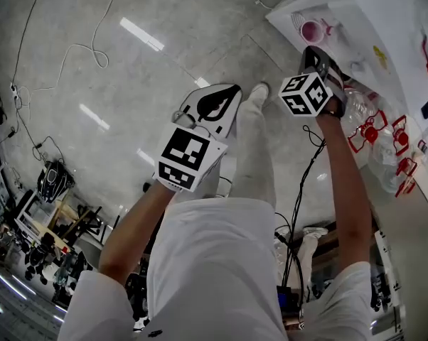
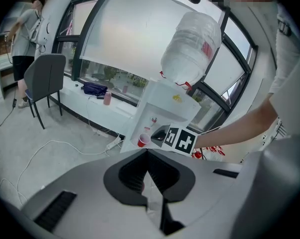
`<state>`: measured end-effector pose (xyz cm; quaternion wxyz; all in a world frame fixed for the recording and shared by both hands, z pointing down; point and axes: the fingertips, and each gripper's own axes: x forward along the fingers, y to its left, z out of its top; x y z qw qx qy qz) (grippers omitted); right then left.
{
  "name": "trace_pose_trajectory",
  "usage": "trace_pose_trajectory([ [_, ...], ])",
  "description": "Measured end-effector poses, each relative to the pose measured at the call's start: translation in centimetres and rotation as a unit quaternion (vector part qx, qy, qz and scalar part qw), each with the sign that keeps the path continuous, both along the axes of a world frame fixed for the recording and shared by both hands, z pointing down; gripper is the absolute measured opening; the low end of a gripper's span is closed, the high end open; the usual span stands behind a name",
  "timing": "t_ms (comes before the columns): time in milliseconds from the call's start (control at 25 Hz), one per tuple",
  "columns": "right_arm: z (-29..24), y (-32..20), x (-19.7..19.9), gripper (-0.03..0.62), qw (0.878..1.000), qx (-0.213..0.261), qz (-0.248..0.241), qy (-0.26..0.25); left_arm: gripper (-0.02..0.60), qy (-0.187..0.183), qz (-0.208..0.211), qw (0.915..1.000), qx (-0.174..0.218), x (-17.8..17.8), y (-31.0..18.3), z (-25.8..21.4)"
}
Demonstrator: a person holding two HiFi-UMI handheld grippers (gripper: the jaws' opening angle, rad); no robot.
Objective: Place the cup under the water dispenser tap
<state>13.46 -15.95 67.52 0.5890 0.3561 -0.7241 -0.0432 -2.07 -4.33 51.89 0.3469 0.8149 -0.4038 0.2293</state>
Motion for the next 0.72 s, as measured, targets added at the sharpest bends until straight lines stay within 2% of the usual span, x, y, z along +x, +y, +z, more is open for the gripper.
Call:
trace_pose_trajectory([
  [400, -7.2, 1.7, -0.4, 0.011, 0.998, 0.025, 0.033, -0.051, 0.000, 0.007, 0.012, 0.9997, 0.020, 0.0, 0.6, -3.6],
  [720, -13.8, 3.3, -1.1, 0.011, 0.991, 0.044, 0.068, -0.109, 0.000, 0.010, 0.013, 0.9988, 0.046, -0.4, 0.9, -7.1],
])
